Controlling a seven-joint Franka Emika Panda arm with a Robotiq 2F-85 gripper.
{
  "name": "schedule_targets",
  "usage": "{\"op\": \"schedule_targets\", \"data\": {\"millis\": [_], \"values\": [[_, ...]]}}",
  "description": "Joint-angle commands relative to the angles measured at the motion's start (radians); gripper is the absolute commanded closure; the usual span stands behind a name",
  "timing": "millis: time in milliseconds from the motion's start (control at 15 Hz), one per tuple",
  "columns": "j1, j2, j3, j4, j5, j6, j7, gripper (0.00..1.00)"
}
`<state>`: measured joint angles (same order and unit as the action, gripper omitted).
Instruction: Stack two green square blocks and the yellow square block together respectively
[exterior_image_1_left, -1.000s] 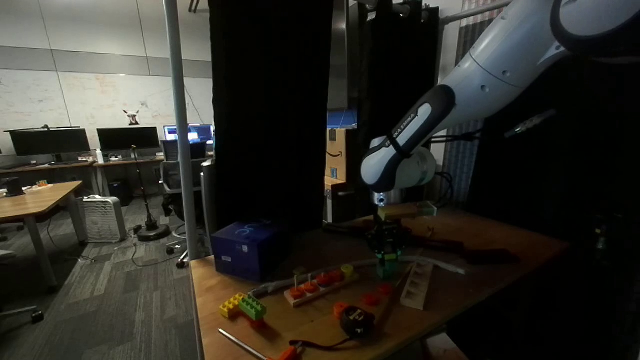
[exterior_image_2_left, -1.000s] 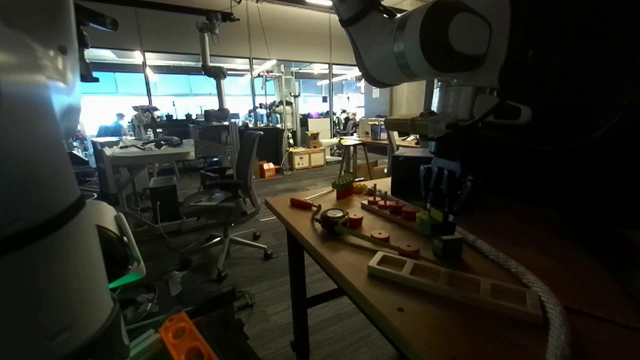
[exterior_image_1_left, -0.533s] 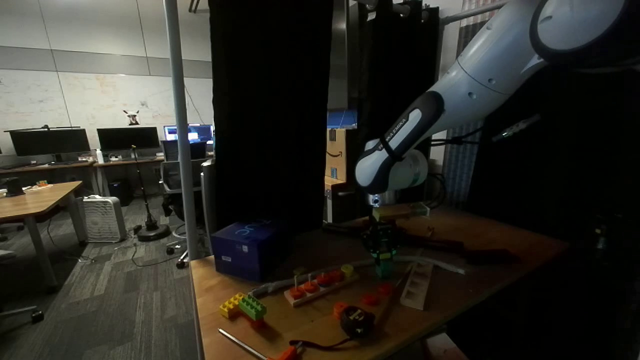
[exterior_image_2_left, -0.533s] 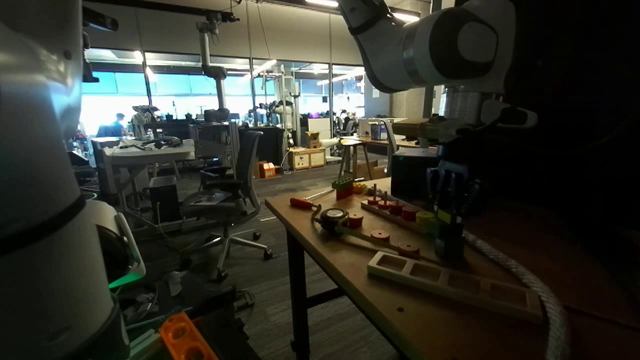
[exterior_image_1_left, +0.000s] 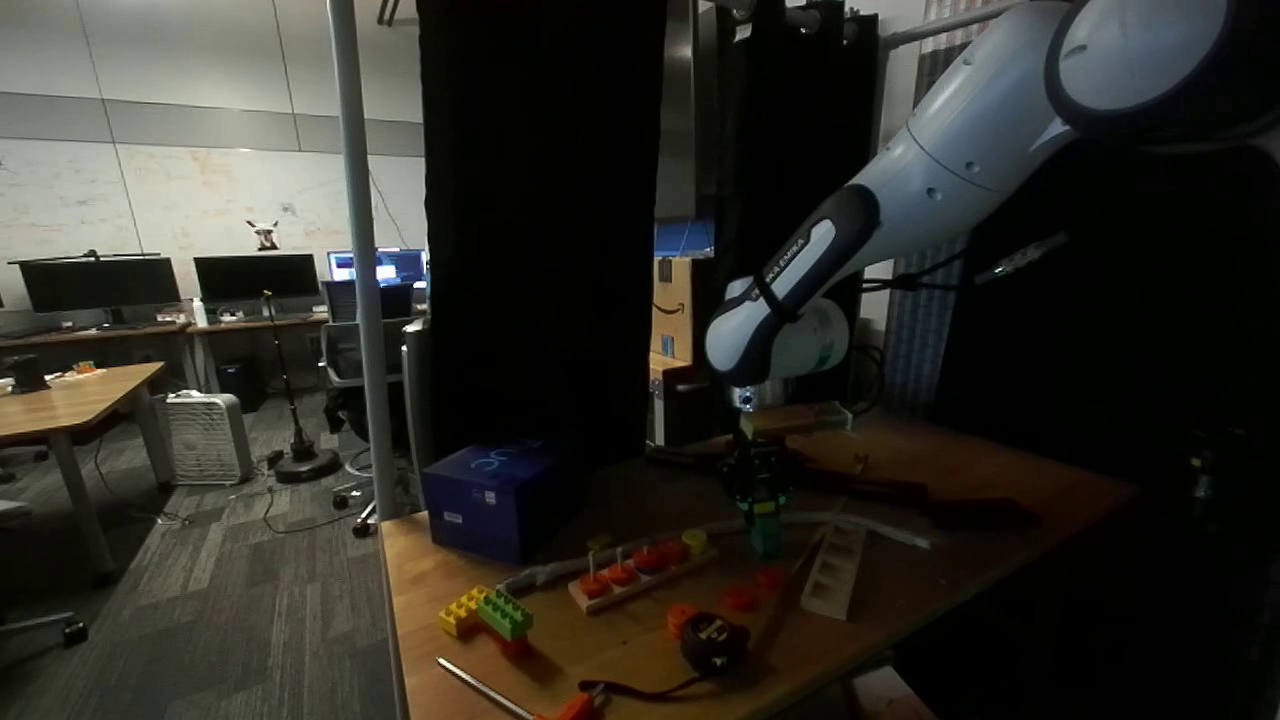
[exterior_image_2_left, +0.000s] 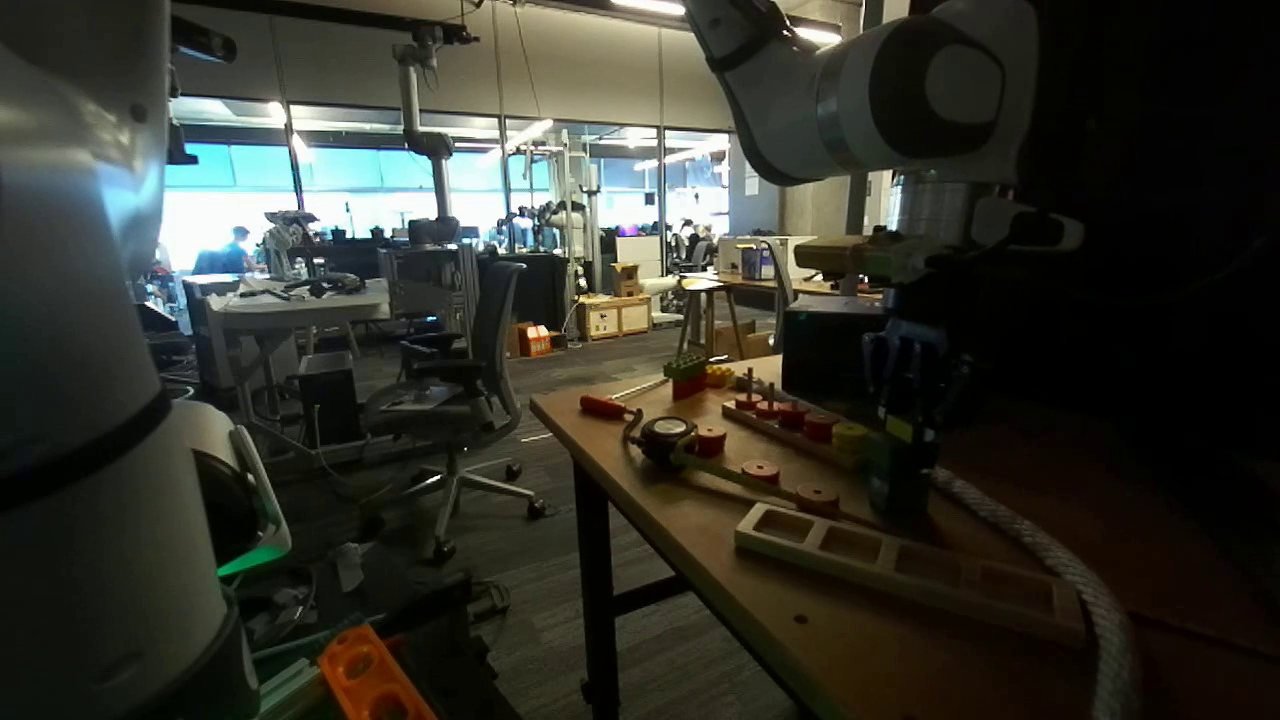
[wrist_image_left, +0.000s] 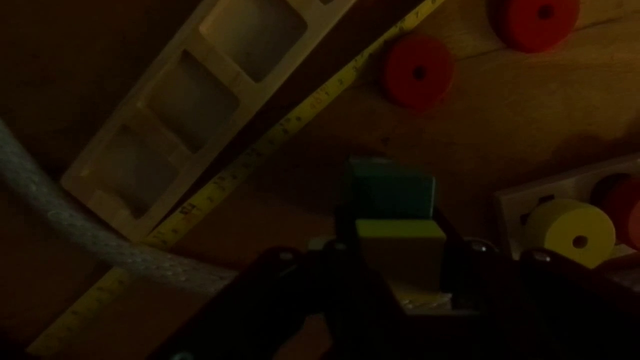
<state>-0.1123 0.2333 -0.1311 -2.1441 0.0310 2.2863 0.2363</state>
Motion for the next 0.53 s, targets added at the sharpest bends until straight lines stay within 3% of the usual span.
{"op": "schedule_targets", "data": {"millis": [0,467], "values": [[-0.008,0.007,-0.001,0.023,0.022,-0.007,-0.030,0.78],[-0.014,0.004,-0.004,0.018,0.022,-0.008,-0.037,0.78]]}}
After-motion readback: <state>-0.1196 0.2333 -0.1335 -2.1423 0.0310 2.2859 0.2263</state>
